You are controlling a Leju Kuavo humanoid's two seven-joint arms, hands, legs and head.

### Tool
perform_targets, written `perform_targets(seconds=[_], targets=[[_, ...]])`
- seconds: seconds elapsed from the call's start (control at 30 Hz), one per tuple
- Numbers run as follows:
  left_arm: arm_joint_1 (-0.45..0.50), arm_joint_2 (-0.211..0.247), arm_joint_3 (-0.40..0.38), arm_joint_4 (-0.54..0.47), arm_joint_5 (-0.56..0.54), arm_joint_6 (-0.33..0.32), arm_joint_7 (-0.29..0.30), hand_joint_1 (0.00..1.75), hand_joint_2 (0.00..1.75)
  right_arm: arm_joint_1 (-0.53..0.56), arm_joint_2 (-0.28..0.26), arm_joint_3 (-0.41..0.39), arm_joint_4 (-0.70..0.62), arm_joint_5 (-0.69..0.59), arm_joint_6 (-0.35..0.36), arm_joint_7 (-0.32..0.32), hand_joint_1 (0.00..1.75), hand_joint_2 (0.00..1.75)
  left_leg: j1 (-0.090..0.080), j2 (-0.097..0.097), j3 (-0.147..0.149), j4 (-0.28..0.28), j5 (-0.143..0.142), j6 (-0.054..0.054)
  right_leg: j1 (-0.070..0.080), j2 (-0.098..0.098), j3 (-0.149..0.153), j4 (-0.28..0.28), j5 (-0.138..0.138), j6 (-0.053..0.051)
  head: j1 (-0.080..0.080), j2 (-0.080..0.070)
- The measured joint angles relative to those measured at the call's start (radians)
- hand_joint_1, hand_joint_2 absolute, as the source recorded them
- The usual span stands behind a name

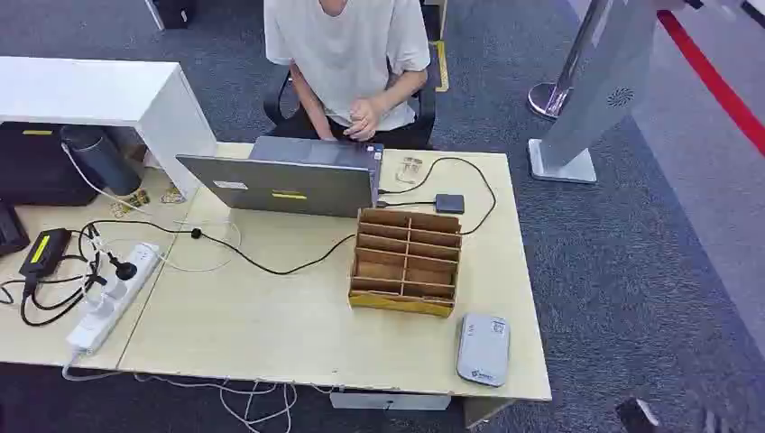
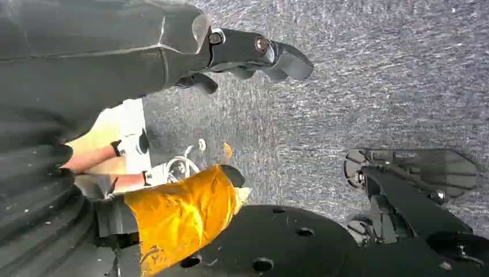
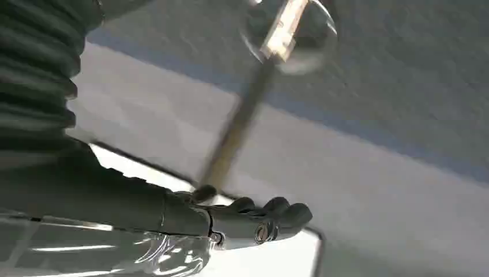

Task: Pass the card to the sensor for recognition and then transmit it.

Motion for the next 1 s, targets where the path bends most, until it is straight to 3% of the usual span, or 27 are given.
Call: perform_targets(seconds=[0.23, 0.43, 0.53, 0.67, 0.7, 0.83, 0.93, 1.0], targets=[[-0.001, -0.001, 0.013, 0.0, 0.001, 0.007, 0.012, 0.0, 1.75, -0.027, 0.032, -0.115, 0.326, 0.06, -0.076, -0.031, 0.0, 1.75, 0.0, 0.001, 0.0, 0.0, 0.0, 0.0, 0.0, 0.001, 0.0, 0.0, 0.0, -0.001, -0.001, 0.0], [-0.001, -0.001, 0.019, 0.0, -0.004, 0.007, 0.013, 0.0, 1.75, -0.057, 0.034, -0.179, 0.43, 0.084, -0.092, -0.048, 0.0, 1.75, 0.0, 0.002, 0.001, 0.0, 0.0, 0.0, 0.0, 0.002, -0.001, 0.0, 0.0, -0.001, 0.0, 0.0], [-0.001, -0.001, 0.021, 0.0, -0.011, 0.006, 0.013, 0.0, 1.75, -0.063, 0.043, -0.203, 0.423, 0.101, -0.1, -0.095, 0.0, 1.75, 0.0, 0.002, 0.0, 0.0, 0.0, 0.0, 0.0, 0.002, 0.001, 0.0, 0.0, -0.001, -0.001, 0.0], [-0.002, 0.001, 0.021, 0.0, -0.028, -0.003, 0.013, 0.0, 1.75, -0.063, 0.091, -0.219, 0.214, 0.08, -0.029, -0.177, 0.0, 1.75, 0.0, 0.004, 0.001, 0.0, 0.0, 0.0, 0.0, 0.003, 0.001, 0.001, 0.001, -0.001, -0.001, 0.0], [-0.002, 0.001, 0.021, 0.0, -0.033, -0.004, 0.013, 0.0, 1.75, -0.061, 0.1, -0.207, 0.138, 0.059, -0.009, -0.169, 0.0, 1.75, -0.001, 0.004, 0.001, 0.0, 0.0, 0.0, -0.001, 0.003, 0.001, 0.001, 0.001, 0.0, 0.0, 0.0], [-0.001, 0.008, 0.021, 0.0, -0.053, -0.014, 0.004, 0.0, 1.75, -0.043, 0.08, -0.061, -0.185, -0.055, 0.024, -0.043, 0.0, 1.75, -0.002, 0.006, 0.002, 0.0, 0.001, 0.0, -0.002, 0.006, 0.0, 0.001, 0.001, 0.0, 0.0, 0.0], [-0.002, 0.009, 0.021, 0.0, -0.062, -0.002, -0.022, 0.0, 1.75, -0.044, 0.008, 0.095, -0.376, -0.086, 0.024, 0.076, 0.0, 1.75, -0.003, 0.009, 0.002, 0.0, 0.001, 0.0, -0.003, 0.008, 0.0, 0.002, 0.003, 0.0, 0.0, 0.0], [-0.002, 0.005, 0.02, 0.0, -0.068, 0.029, -0.052, 0.0, 1.75, -0.058, -0.043, 0.183, -0.461, -0.085, 0.025, 0.112, 0.0, 1.75, -0.003, 0.009, 0.002, 0.0, 0.001, 0.0, -0.003, 0.009, 0.0, 0.001, 0.003, 0.001, 0.0, 0.0]])
